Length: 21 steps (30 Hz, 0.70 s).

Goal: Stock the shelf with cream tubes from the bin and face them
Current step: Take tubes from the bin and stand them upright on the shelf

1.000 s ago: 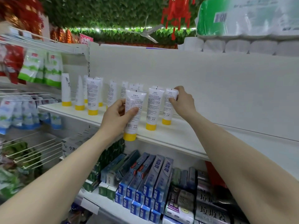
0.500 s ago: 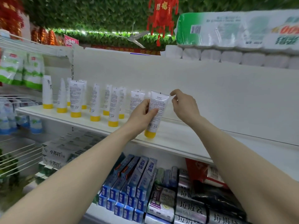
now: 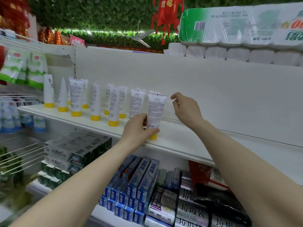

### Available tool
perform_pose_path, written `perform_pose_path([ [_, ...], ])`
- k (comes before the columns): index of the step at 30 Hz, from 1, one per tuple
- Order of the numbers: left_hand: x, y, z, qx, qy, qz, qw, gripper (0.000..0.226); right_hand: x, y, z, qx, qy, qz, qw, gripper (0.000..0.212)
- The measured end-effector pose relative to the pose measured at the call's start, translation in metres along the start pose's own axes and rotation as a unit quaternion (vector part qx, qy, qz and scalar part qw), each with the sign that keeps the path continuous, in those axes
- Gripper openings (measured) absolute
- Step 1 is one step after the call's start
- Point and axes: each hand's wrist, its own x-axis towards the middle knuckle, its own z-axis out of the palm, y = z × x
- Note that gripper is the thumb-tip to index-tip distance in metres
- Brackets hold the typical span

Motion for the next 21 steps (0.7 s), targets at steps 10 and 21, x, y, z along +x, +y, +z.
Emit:
perform_pose_path([
  [10,0.000,0.002,0.002,0.049,-0.033,-0.032,0.998,0.023,-0.009,0.015,0.016,-0.088,-0.070,-0.013,0.994,0.035],
  [21,-0.011,-0.002,-0.005,0.128,-0.048,-0.002,0.991,0.029,-0.038,0.001,0.003,-0.160,-0.091,-0.023,0.983,0.037],
])
